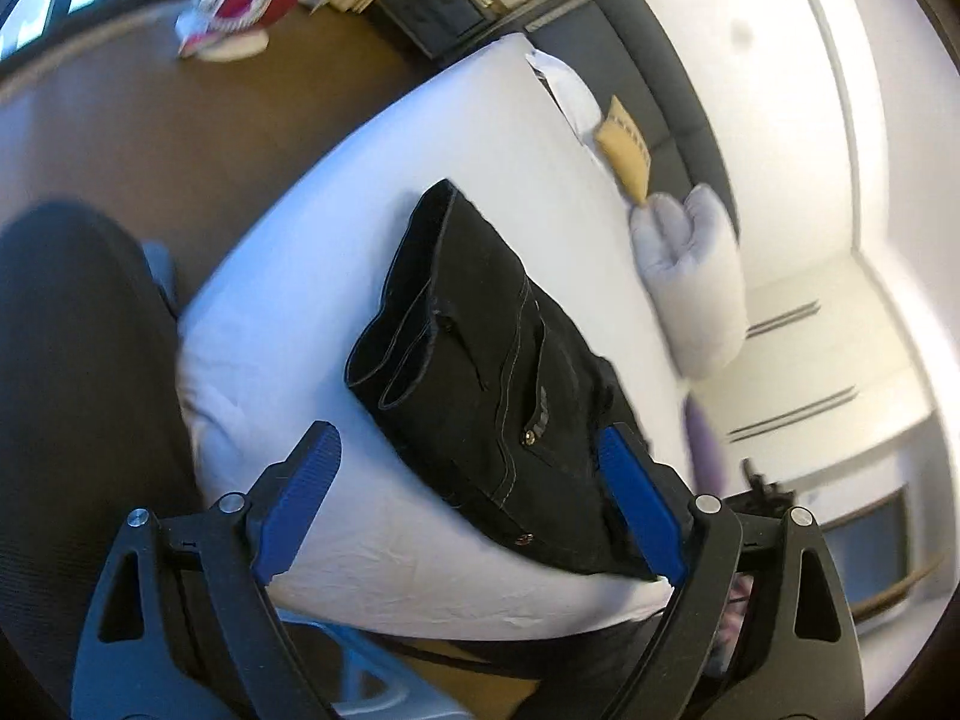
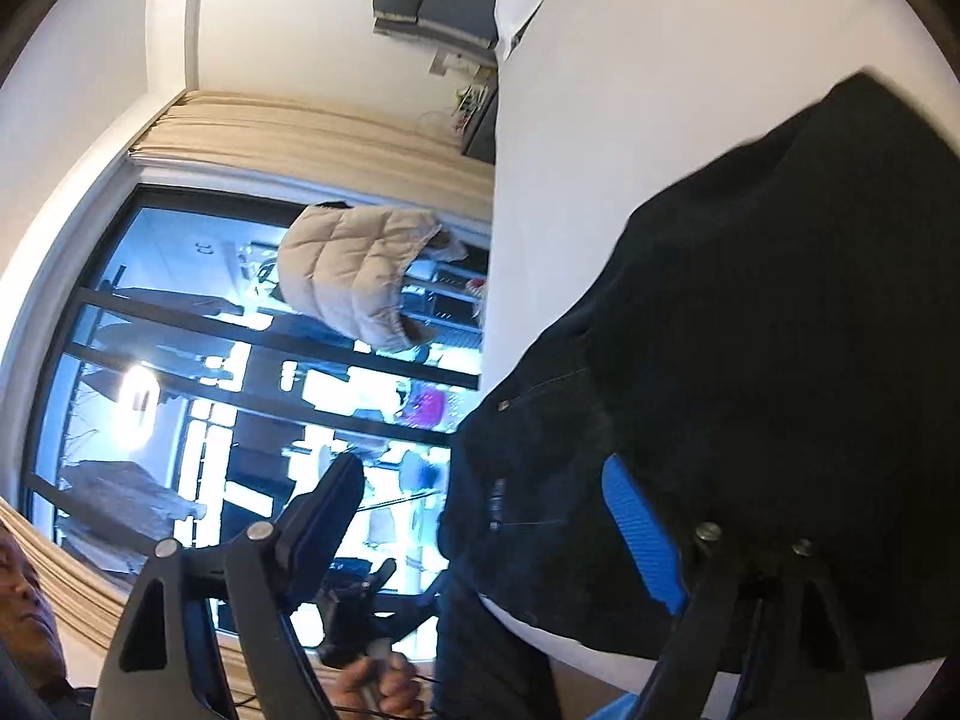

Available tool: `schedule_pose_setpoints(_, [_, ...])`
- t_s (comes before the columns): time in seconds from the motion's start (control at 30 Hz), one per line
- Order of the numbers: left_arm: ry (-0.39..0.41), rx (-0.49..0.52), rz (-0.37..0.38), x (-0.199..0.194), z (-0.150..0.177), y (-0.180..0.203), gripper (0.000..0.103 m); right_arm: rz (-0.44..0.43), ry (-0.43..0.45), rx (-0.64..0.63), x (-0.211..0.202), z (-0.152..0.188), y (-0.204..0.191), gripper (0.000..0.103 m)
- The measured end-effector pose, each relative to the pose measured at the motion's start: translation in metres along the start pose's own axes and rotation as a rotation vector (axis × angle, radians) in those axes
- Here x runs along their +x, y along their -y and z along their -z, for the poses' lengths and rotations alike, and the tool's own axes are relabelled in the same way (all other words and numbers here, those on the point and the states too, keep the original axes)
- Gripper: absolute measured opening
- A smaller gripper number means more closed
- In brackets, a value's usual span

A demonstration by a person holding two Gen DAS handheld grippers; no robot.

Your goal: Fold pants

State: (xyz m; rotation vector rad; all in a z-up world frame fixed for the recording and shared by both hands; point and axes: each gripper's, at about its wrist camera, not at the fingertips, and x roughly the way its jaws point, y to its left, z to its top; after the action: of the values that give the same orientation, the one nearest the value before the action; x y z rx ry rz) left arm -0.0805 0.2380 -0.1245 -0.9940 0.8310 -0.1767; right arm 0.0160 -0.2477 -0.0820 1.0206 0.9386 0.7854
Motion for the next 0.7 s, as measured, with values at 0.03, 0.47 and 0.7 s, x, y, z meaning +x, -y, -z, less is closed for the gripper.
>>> schedule_pose_setpoints(0.03, [-0.014, -0.034, 0.015, 0.003, -0.001, -0.008, 0.088, -0.010, -0.009, 0.005, 0.008, 0.001, 0.000, 0.081])
schedule_pose_setpoints(0.47, [-0.048, -0.230, 0.192, 0.042, -0.015, -0.047, 0.079, -0.021, -0.075, 0.022, 0.030, -0.005, 0.001, 0.080])
schedule_pose_setpoints(0.7, [-0.070, -0.260, 0.164, 0.056, -0.022, -0.048, 0.029, 0.083, -0.150, 0.007, 0.049, -0.016, 0.001, 0.080])
